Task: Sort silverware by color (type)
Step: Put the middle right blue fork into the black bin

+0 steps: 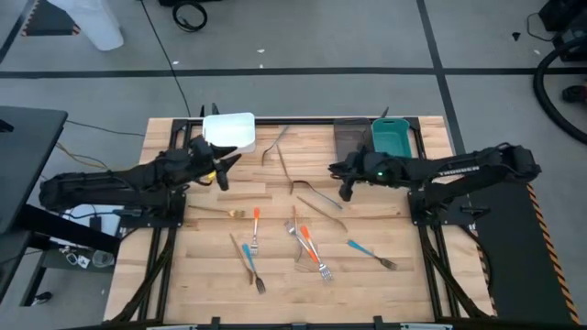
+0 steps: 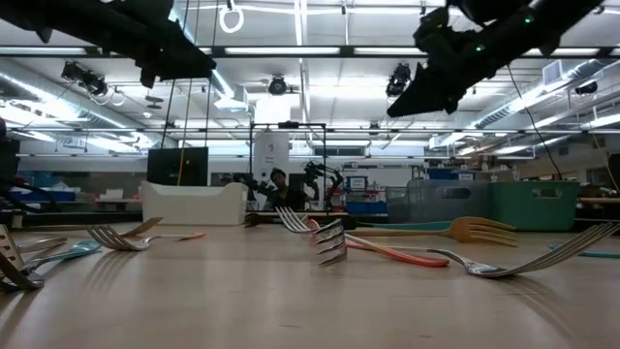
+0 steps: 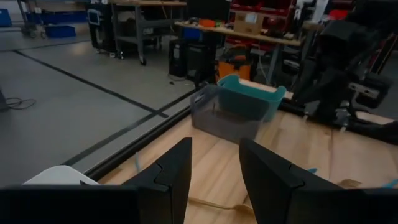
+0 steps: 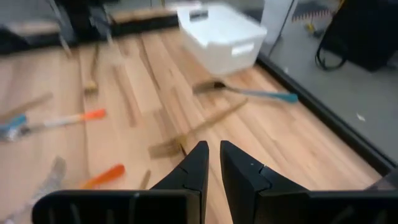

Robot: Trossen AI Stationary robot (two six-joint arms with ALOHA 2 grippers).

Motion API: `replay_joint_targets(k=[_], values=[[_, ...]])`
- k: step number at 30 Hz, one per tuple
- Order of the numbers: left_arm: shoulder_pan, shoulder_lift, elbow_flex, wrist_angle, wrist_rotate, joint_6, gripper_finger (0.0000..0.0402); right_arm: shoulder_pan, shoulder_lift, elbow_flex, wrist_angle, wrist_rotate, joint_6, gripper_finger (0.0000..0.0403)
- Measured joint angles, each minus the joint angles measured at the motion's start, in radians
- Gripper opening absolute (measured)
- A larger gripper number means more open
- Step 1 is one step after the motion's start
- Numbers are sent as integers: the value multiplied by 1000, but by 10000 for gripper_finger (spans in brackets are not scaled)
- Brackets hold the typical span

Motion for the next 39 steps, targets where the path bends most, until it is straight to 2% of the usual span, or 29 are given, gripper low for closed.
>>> replay_joint_targets(k=[10,20,26,35,39], values=[[46,122,61,-16,0,11,141,0,232,203,-255,-7,65,52],[47,132,89,-66,0,8,141,0,446,371,-445,-74,80,52],[67,132,89,-74,0,11,141,-2,535,399,-453,-102,78,58],[111,133,89,-80,-1,10,141,-6,613,399,-446,-135,74,112],[120,133,89,-79,-1,-1,141,-1,633,399,-416,-129,73,124]])
